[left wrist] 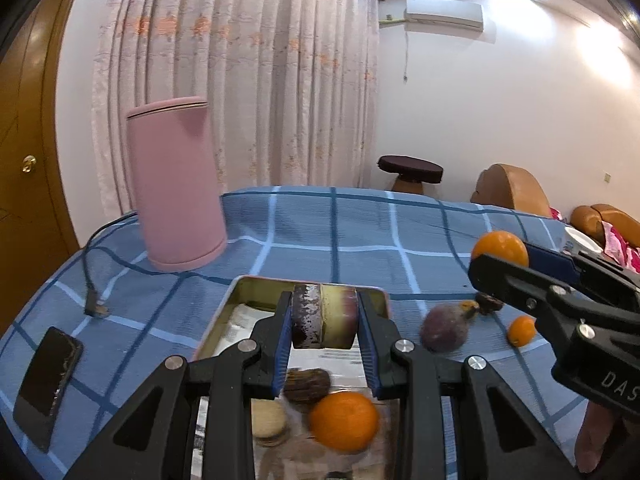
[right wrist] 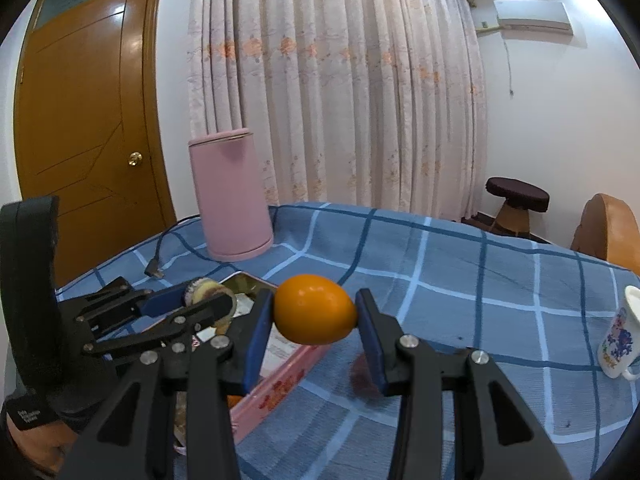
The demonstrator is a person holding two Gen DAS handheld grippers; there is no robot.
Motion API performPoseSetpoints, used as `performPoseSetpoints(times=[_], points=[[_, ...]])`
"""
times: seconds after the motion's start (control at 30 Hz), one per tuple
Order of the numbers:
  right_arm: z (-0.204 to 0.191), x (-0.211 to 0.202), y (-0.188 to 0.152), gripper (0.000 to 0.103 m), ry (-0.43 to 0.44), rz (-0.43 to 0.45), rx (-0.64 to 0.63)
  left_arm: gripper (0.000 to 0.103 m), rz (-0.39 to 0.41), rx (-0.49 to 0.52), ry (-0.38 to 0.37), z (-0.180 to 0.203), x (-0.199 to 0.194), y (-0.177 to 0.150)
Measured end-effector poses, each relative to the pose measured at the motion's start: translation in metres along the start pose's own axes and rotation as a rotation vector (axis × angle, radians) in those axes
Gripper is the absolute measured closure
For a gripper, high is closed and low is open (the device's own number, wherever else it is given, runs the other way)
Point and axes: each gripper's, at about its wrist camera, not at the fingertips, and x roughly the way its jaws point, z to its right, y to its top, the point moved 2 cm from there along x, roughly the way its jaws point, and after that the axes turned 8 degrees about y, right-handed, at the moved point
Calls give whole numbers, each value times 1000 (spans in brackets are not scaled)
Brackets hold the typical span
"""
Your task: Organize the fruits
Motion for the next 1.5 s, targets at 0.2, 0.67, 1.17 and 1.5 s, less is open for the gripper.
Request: performPoseSetpoints(times=[0.2,0.67,1.17,1.5], points=[[-15,13,-1,58,27,-16,-20,71,-13,-29,36,-25,4,-3],[-48,51,-15,58,83,-83,-67,71,-47,-39,71,-53,4,-18],[-46,81,-43,58,81,-181,-55,71,-87,-26,77,-54,12,-27],[-52,88,-45,57,116,-213,-64,71,-139,-15,91,-58,16,-41]])
